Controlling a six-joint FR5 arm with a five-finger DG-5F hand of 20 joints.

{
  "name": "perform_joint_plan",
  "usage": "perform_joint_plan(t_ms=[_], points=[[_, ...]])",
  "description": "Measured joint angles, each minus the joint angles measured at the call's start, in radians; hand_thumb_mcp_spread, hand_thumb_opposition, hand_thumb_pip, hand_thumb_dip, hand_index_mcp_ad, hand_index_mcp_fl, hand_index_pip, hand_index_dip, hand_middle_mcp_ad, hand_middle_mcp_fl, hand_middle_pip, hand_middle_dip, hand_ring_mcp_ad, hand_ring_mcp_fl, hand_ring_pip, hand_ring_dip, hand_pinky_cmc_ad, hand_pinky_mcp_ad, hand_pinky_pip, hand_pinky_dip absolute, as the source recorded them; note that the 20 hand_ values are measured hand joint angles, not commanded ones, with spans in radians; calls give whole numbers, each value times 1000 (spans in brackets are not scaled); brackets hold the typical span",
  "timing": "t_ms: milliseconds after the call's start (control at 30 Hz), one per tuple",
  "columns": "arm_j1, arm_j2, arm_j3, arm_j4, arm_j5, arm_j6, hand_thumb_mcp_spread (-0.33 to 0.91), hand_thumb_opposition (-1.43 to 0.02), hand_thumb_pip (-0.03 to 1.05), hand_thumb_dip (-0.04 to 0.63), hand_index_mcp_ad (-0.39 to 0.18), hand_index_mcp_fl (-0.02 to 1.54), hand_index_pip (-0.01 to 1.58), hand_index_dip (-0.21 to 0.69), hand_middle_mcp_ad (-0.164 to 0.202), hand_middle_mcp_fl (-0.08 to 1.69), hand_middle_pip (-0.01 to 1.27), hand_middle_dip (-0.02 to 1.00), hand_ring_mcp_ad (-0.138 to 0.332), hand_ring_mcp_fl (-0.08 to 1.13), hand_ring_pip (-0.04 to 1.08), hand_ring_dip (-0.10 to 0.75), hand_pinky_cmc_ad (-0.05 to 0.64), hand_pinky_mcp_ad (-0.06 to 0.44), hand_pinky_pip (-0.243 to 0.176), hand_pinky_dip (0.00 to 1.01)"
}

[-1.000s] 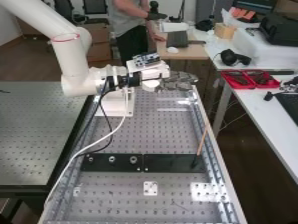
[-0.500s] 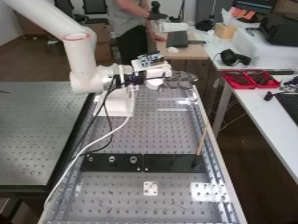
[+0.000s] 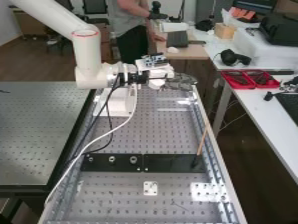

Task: Grab the pcb board and place it in the clear container

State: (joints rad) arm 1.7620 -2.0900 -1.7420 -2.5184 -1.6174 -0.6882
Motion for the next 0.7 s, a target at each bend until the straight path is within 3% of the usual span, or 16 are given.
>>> perform_joint_plan(t_ms=[133, 267, 500, 700], points=[[-2, -2, 9, -24, 6, 2, 609, -866, 417, 239, -201, 272, 1304, 188, 86, 65, 143, 155, 80, 10, 91, 37, 316, 197, -59, 178], [-6, -3, 10, -30, 8, 4, 579, -848, 417, 239, -178, 162, 1300, 188, 82, 2, 143, 155, 80, 12, 94, 37, 316, 195, -59, 178], [-14, 11, -2, -23, 9, 11, 534, -836, 417, 239, -168, 89, 1292, 202, 86, 2, 143, 155, 80, 7, 91, 37, 316, 195, -59, 178], [-42, 90, -45, -2, 7, 22, 529, -838, 417, 239, -157, 63, 1292, 204, 82, 0, 143, 155, 80, 7, 87, 37, 316, 195, -59, 178]])
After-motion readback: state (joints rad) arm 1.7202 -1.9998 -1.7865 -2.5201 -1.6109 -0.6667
